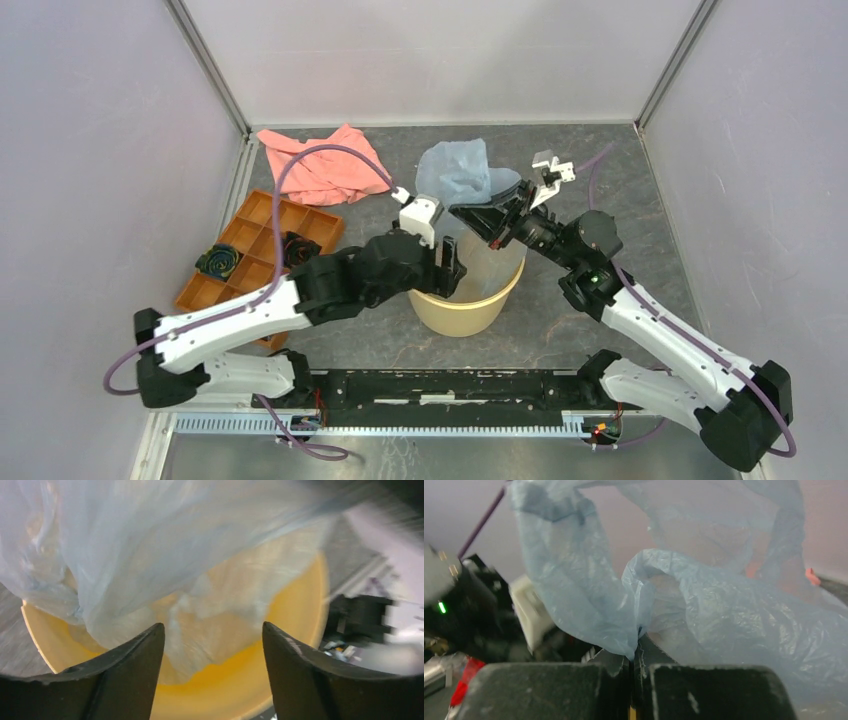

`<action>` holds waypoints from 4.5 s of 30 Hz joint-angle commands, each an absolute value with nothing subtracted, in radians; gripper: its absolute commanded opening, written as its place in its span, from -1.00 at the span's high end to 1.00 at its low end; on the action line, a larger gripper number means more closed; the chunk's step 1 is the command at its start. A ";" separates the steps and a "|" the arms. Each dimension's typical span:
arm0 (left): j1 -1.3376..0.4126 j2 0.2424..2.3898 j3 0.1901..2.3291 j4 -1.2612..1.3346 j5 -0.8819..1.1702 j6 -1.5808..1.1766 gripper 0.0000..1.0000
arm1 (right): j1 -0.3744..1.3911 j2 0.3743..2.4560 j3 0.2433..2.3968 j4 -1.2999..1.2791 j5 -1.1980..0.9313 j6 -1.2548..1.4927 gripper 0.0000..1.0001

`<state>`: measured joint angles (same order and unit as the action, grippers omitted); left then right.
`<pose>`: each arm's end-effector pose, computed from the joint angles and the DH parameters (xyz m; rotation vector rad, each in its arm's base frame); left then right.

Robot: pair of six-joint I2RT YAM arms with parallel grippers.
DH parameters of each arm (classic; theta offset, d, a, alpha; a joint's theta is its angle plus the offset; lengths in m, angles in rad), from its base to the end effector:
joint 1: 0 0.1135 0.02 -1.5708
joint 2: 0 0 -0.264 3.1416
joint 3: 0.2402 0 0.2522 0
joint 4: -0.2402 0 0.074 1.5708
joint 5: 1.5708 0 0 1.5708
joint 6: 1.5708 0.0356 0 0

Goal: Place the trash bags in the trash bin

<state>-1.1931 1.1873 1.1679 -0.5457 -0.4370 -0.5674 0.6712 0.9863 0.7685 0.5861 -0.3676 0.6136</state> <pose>0.1088 -0.2334 0.3567 0.4059 2.0955 -0.5987 0.1694 0.1509 0.3779 -0.3884 1.2854 1.3249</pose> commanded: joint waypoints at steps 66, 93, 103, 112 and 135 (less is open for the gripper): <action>-0.854 1.134 1.312 -0.339 0.290 -0.629 -0.96 | 0.670 0.870 0.868 -0.080 -0.523 0.327 0.83; -0.853 0.862 1.038 -0.078 0.373 -0.489 0.83 | 0.670 0.783 1.074 -0.301 -0.175 0.078 -0.83; -0.853 0.845 0.982 0.028 0.443 -0.404 0.95 | 0.740 1.023 1.217 -0.362 -0.364 -0.070 -0.94; -0.854 0.792 0.932 0.051 0.284 -0.395 0.96 | 0.913 0.977 1.099 -0.303 0.081 -0.069 0.23; -0.853 0.768 1.230 -0.753 -0.201 -0.704 -0.09 | 0.912 0.629 0.869 -0.099 0.081 -0.035 0.99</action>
<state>-0.8532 0.7303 1.0985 -0.4931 -0.0792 -0.6228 0.9123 0.6449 0.8474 -0.1452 0.0460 -0.0204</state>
